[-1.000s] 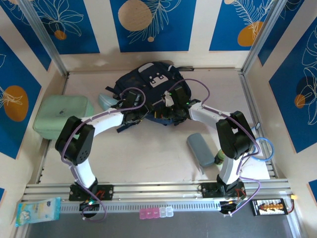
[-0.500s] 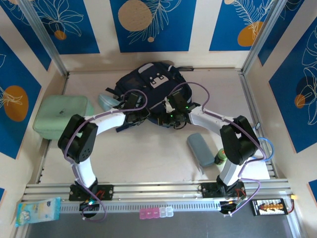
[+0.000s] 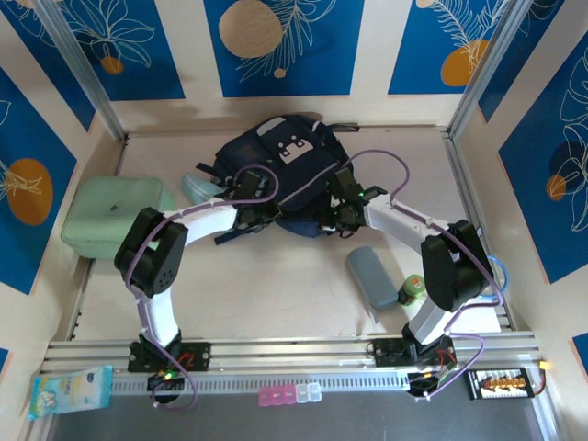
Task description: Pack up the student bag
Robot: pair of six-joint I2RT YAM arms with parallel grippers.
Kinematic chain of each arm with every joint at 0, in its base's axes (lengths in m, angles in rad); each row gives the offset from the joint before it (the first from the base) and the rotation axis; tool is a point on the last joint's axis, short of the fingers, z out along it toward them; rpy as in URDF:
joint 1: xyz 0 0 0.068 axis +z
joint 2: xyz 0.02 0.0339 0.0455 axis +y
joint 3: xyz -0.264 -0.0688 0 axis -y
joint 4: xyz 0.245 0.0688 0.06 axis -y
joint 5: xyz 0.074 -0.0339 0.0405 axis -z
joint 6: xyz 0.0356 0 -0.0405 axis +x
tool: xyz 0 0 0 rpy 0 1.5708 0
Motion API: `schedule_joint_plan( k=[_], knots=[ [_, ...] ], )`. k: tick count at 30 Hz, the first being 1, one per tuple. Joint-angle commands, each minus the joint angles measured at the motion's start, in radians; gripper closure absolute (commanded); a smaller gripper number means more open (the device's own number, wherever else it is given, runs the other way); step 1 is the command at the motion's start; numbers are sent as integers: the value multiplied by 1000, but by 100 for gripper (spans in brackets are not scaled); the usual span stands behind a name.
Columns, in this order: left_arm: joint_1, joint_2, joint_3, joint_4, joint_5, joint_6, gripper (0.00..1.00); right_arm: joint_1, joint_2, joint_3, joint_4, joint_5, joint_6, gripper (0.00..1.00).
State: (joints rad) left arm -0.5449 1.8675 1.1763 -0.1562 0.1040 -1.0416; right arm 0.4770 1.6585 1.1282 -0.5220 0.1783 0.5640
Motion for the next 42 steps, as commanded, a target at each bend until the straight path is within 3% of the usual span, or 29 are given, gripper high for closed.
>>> schedule_joint_plan(
  k=[1,8,14,17,21,25,32,36,42],
  knots=[
    [13,28,10,-57,-33,52,100,-89,-24,31,-156,50,62,100],
    [17,40,68,-99,-28,153,97,-71,-62,-11,-101,-54,11,100],
    [49,141,297,-326,-91,329,87,13,-105,-70,1,-197,-32,100],
    [70,132,302,-328,-96,333,75,45,-94,-75,67,-294,-3,100],
    [93,66,284,-346,-119,333,51,70,-47,-41,171,-394,60,100],
    [115,-23,246,-350,-113,344,43,90,43,33,250,-454,91,100],
    [140,-137,149,-330,-7,245,40,112,151,132,305,-494,97,100],
    [136,-178,55,-264,62,107,39,128,168,154,316,-491,93,100],
    [100,-226,-56,-215,-15,-48,39,148,175,149,314,-487,79,100]
  ],
)
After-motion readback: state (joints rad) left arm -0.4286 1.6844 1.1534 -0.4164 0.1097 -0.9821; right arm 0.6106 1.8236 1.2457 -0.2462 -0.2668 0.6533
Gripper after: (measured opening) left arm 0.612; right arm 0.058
